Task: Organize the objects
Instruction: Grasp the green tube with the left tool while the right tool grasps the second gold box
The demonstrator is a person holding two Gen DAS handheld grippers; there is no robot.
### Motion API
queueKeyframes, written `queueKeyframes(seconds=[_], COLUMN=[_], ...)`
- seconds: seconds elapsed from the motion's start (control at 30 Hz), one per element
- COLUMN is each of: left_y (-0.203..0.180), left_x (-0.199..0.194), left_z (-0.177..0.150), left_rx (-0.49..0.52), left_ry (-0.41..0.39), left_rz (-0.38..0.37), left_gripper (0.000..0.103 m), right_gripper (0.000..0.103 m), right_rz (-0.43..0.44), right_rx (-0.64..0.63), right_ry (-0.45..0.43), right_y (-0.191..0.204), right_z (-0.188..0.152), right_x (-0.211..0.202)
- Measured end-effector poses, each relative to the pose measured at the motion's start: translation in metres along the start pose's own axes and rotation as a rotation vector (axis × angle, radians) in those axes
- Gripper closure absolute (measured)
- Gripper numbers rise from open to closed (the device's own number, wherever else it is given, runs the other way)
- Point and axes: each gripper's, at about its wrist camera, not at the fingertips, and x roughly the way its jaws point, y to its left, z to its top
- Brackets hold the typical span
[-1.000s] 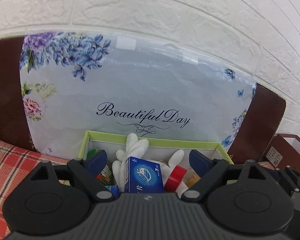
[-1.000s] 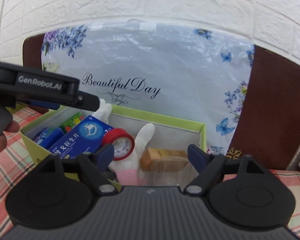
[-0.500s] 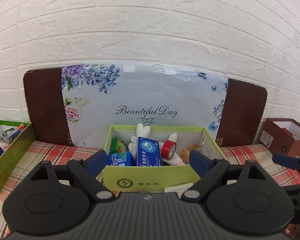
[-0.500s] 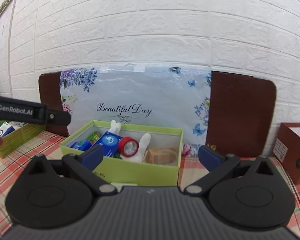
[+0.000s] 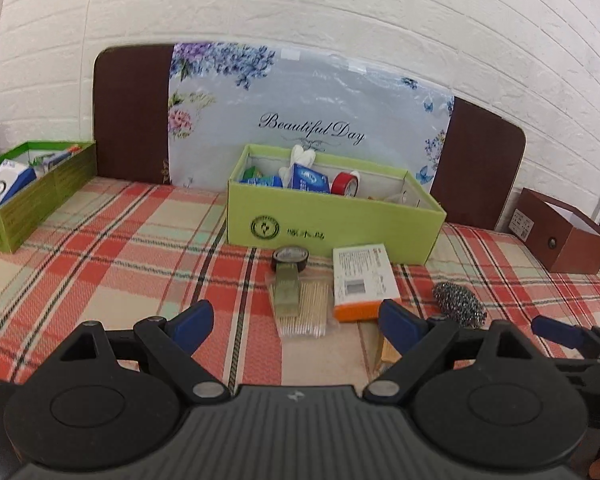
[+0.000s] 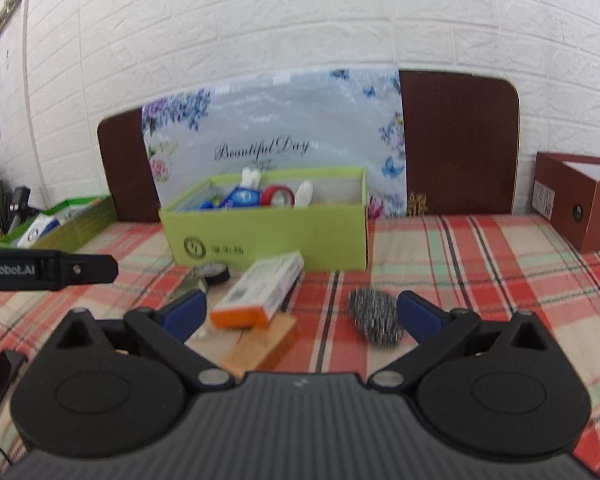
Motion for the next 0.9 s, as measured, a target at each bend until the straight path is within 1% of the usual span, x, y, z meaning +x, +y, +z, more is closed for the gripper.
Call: queueKeyframes(seconds=[0.07,0.13,0.23,0.27,0.37,0.47,0.5,0.53,0.57,0.7,0.73,0.77,0.9], left_y=[0.007,0.012,0.014,0.016,0.023,0.032,0.034,0.035,0.035,0.029,0.027,0.025,0.023], left_x=[0.006,0.012,0.016,0.016,0.017,0.02,0.022,0.025,0.029,0.058,0.067,0.077,0.115], left_z=[-0.011,-0.017,-0.019,-0.019,-0.017,-0.013,-0.011,-0.009,-0.007,0.004,0.007,0.01,0.021], left_rx=[-0.035,-0.048,-0.047,-0.049,-0.062,-0.077,-0.08,-0.085,-0.089,-0.083,-0.08,-0.082,-0.103], left_ry=[0.042,0.068,0.075,0.072,0.074,0.069,0.065,0.059,0.053,0.057,0.059,0.062,0.085], left_rz=[-0.004,0.008,0.032,0.031,0.03,0.042,0.038,0.034,0.028,-0.03,-0.043,-0.052,-0.042], left_gripper=[0.011,0.011,0.011,0.011,0.011,0.011,0.011,0.011,0.012,0.015,0.016,0.02,0.026], right_gripper=[0.0,0.0,0.0,0.001,0.005,0.018,0.031,0.055,0.06,0.067,0.068,0.069,0.071], right_rz=[0.0,0.008,0.033,0.042,0.032,0.027,0.023,0.015,0.015,0.027,0.033,0.04,0.054], right_rx=[0.005,0.019,0.032,0.028,0.021,0.028,0.023,0.018,0.015,-0.002,-0.005,-0.007,0.001], right_ry=[0.033,0.073,0.12,0.125,0.131,0.18,0.194,0.206,0.214,0.208,0.211,0.215,0.229], right_y=[0.003,0.005,0.01,0.013,0.024,0.033,0.036,0.038,0.039,0.035,0.033,0.031,0.024], right_z=[-0.016,-0.029,-0.039,-0.04,-0.036,-0.029,-0.028,-0.028,-0.029,-0.035,-0.036,-0.038,-0.044], right_x=[0.004,0.011,0.02,0.024,0.044,0.076,0.084,0.089,0.091,0.081,0.076,0.072,0.056])
